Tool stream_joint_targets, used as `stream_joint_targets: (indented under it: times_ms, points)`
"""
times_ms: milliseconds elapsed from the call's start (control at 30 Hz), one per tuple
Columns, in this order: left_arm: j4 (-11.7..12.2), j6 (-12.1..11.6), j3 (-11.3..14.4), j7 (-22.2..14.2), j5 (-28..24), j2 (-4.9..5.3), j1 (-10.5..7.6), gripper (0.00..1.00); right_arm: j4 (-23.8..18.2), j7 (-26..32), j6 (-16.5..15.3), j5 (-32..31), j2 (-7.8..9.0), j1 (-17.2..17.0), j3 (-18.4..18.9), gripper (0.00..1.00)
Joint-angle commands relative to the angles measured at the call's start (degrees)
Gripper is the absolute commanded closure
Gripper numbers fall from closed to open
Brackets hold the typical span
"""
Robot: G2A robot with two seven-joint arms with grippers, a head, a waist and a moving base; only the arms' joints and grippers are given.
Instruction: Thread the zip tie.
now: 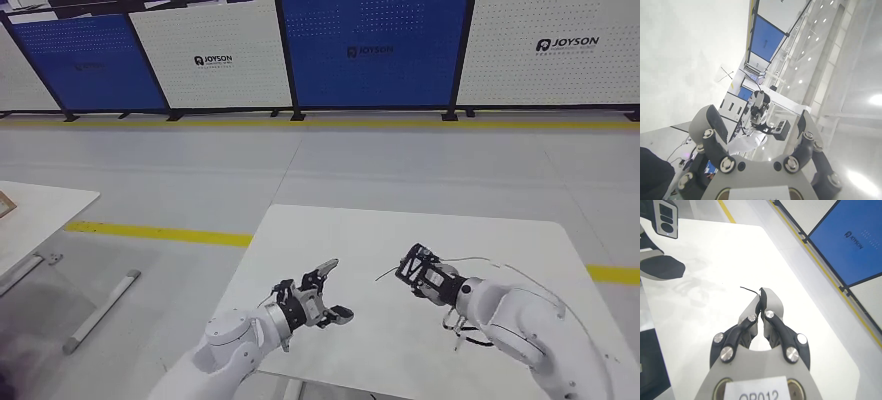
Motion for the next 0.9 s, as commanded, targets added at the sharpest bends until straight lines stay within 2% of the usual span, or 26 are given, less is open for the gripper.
stream_joint_targets:
  times_ms: [0,100,133,167,400,467,533,633,700,767,867]
  points:
    - [0.43,0.0,2.9,2.35,-4.48,1.3,-2.59,0.0,-1.24,-0.37,-0.18,-2.21,0.18,-0.33,-0.45,1.0]
    - [1.81,0.0,7.61,6.5,-10.05,3.19,-7.22,0.0,-2.44,-0.37,-0.18,-4.3,0.53,-0.2,-1.71,1.0]
    - [2.53,0.0,9.77,8.46,-12.59,3.99,-9.64,0.0,-2.49,-0.37,-0.18,-4.38,0.7,-0.01,-2.04,1.0]
    - [2.71,0.0,10.26,8.94,-13.11,4.18,-10.28,0.0,-2.49,-0.37,-0.18,-4.38,0.7,-0.01,-2.04,1.0]
    - [2.71,0.0,10.26,8.94,-13.11,4.18,-10.28,0.0,-2.49,-0.37,-0.18,-4.38,0.7,-0.01,-2.04,1.0]
    - [2.76,-0.17,10.69,8.95,-13.6,4.0,-10.07,0.0,-2.49,-0.37,-0.18,-4.38,0.7,-0.01,-2.04,1.0]
    - [3.11,-0.02,11.1,11.37,-15.55,3.61,-10.54,0.0,-2.49,-0.37,-0.18,-4.38,0.7,-0.01,-2.04,1.0]
    - [4.0,-0.47,12.29,18.3,-20.25,2.53,-13.08,0.0,-2.49,-0.37,-0.18,-4.38,0.7,-0.01,-2.04,1.0]
    - [4.9,0.0,13.91,21.42,-24.33,1.63,-15.43,0.0,-2.49,-0.37,-0.18,-4.38,0.7,-0.01,-2.04,1.0]
    - [5.91,0.0,15.24,23.4,-26.52,0.96,-17.44,0.0,-2.49,-0.37,-0.18,-4.38,0.7,-0.01,-2.04,1.0]
    - [6.03,0.0,15.42,23.6,-26.65,0.87,-17.74,0.0,-2.49,-0.37,-0.18,-4.38,0.7,-0.01,-2.04,1.0]
